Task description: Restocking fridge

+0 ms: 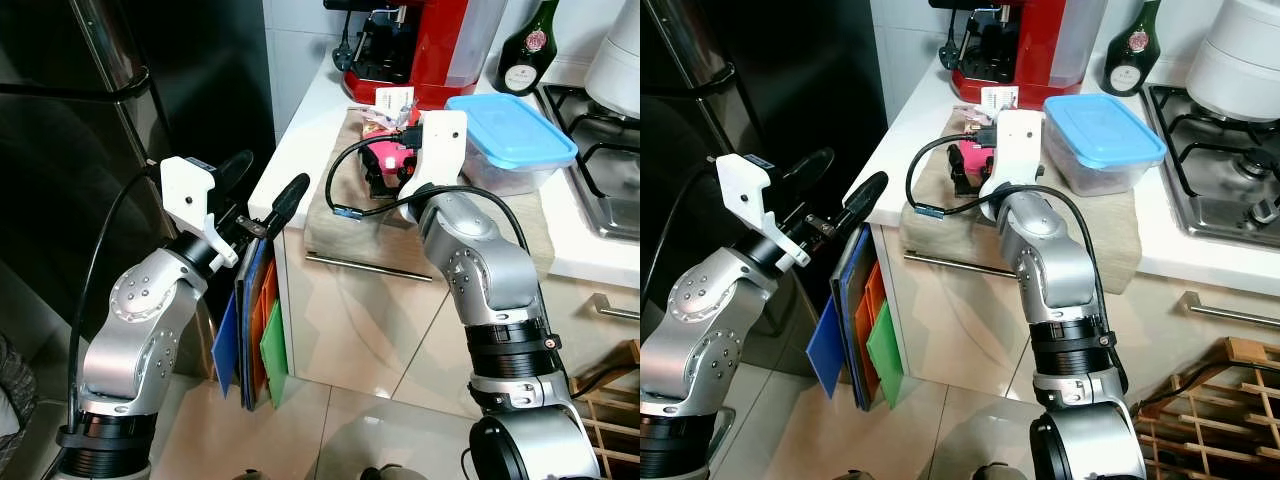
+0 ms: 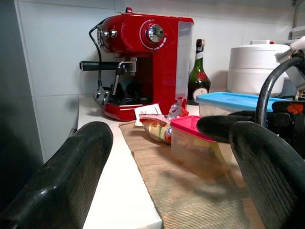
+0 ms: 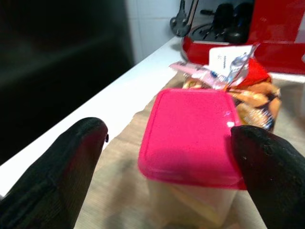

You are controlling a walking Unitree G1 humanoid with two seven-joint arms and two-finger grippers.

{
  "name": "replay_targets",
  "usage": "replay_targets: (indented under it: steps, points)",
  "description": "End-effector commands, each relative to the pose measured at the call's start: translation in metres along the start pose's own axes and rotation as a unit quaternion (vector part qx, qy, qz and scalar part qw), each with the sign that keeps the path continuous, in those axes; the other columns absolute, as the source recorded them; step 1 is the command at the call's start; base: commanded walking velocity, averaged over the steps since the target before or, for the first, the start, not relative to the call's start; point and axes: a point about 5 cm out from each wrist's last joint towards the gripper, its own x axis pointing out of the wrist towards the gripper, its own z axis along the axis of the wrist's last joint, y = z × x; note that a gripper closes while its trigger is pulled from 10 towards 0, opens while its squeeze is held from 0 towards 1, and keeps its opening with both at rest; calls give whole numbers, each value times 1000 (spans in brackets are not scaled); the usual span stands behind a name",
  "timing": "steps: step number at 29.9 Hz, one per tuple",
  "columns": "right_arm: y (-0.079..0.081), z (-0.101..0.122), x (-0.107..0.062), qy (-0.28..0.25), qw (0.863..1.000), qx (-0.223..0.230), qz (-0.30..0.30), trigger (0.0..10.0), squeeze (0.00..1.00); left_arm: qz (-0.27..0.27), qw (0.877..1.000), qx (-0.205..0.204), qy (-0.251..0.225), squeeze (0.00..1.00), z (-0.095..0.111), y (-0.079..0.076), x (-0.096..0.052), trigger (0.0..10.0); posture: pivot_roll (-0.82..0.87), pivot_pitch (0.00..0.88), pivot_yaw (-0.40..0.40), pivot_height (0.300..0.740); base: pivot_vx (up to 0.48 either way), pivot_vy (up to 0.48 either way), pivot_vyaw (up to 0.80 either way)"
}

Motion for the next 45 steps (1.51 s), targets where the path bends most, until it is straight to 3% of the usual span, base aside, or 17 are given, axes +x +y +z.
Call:
replay_targets:
  steps: [1, 19, 25, 28, 45]
  points:
    - [3, 7, -1, -8, 1000, -1, 4, 10000, 0, -2, 1000, 2, -5, 0, 4, -1, 0, 10000, -20, 24, 16, 740, 0, 0, 0]
    - [2, 0, -2, 29, 999, 25, 4, 10000, 0, 3, 1000, -15, -6, 0, 1, -4, 3, 10000, -30, 27, 10, 740, 0, 0, 0]
    - [2, 19, -4, -34, 999, -28, -4, 10000, 0, 5, 1000, -15, -4, 0, 1, -3, 3, 10000, -32, 30, 12, 740, 0, 0, 0]
    - [2, 21, -5, -37, 999, -34, -3, 10000, 0, 5, 1000, -15, -4, 0, 1, -4, 3, 10000, -33, 31, 12, 740, 0, 0, 0]
    - [-13, 1, -30, -14, 1000, -9, -12, 10000, 0, 4, 1000, -22, -6, 0, 2, -2, 2, 10000, -53, 52, 27, 740, 0, 0, 0]
